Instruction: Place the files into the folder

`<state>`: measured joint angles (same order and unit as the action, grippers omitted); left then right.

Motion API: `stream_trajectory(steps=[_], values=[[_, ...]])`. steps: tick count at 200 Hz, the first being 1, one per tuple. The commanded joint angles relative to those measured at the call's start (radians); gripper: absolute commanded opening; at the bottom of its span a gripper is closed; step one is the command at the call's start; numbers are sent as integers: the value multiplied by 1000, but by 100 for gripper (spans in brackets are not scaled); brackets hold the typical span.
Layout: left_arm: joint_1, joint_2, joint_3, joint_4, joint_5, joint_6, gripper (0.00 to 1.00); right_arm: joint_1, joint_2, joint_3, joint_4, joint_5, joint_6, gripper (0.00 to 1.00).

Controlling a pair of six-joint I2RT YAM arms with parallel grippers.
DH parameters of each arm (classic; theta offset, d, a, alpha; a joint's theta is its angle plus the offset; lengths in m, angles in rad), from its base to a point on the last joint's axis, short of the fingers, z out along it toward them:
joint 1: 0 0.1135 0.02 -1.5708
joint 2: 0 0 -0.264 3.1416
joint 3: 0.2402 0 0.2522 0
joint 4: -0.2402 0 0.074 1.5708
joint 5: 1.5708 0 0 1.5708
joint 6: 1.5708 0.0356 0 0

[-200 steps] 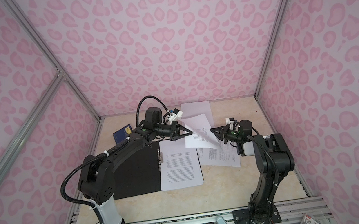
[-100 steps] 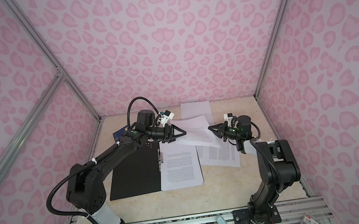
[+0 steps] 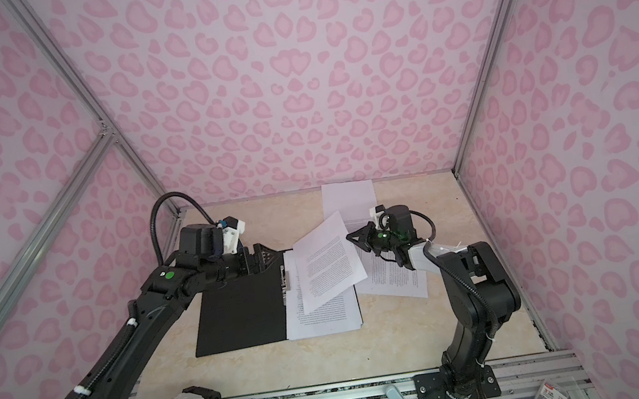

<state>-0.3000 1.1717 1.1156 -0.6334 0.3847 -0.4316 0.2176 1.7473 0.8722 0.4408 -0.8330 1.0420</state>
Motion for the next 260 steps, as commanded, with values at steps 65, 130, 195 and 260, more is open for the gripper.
stream_trajectory(steps=[65, 130, 195, 260], values=[[38, -170, -180, -92, 0, 64, 97, 99, -27, -106, -84, 252, -122, 0], [39, -149, -227, -77, 32, 68, 97, 179, -105, -168, -62, 440, -58, 0], [38, -144, -256, -77, 45, 69, 97, 244, -79, -170, -27, 504, -2, 0], [38, -139, -268, -74, 49, 70, 97, 276, -74, -187, -9, 521, 21, 0]])
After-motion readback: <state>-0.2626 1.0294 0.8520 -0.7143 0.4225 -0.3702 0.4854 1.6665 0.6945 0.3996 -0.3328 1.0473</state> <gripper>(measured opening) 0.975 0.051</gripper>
